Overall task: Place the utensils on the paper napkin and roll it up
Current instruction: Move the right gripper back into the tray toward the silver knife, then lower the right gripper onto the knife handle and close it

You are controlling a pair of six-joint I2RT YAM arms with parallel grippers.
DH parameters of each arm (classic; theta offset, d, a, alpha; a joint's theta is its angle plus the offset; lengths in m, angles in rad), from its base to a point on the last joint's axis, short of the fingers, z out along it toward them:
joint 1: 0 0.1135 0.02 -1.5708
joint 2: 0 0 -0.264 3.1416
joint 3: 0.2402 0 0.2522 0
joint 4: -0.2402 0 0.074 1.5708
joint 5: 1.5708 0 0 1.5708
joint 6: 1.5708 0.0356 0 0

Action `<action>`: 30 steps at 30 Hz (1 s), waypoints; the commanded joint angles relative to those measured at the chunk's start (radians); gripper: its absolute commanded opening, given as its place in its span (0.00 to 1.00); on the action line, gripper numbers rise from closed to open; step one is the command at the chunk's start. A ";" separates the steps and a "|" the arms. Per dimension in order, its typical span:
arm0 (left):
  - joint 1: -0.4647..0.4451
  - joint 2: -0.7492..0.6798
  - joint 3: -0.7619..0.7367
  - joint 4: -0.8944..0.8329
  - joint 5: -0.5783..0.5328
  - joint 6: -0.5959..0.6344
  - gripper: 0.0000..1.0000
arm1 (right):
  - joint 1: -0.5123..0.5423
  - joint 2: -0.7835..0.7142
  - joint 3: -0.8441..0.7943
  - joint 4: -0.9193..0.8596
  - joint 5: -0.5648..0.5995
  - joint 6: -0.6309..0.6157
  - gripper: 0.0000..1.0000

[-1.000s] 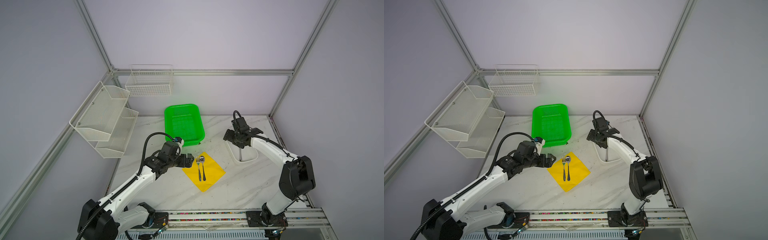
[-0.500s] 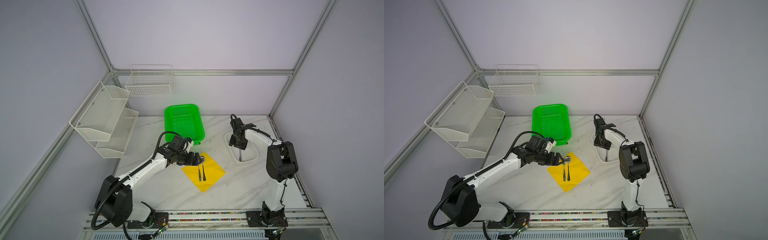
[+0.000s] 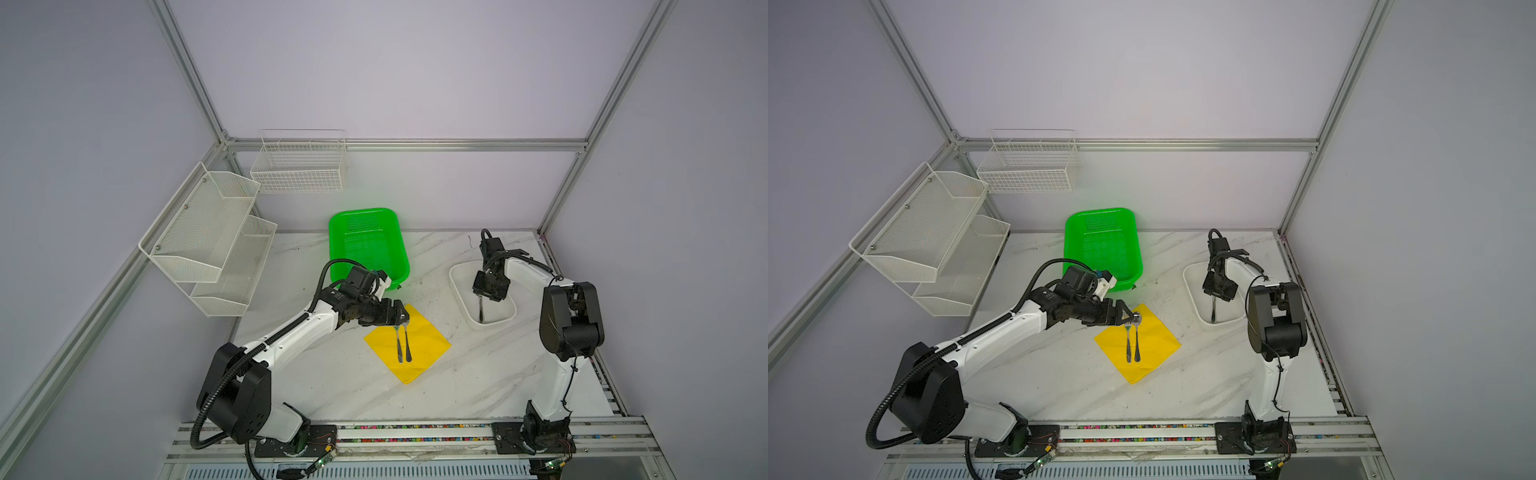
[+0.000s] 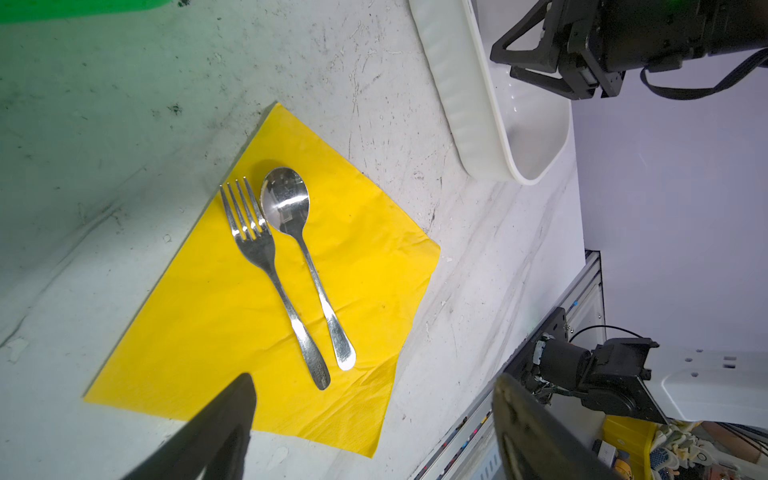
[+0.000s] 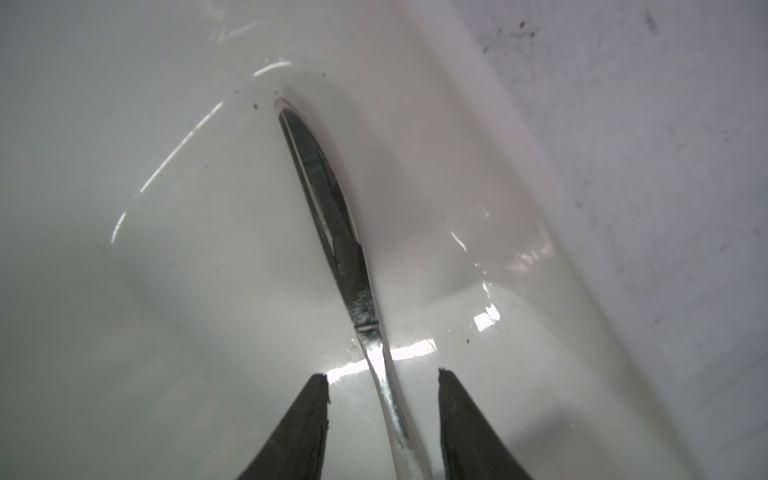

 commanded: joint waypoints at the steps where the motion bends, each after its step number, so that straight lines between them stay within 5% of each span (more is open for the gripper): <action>1: 0.000 -0.028 0.083 0.021 0.017 -0.016 0.88 | -0.017 0.039 0.028 0.030 -0.039 -0.039 0.43; 30: 0.000 -0.028 0.090 0.001 -0.007 -0.014 0.86 | -0.021 0.115 -0.069 0.096 -0.114 -0.109 0.16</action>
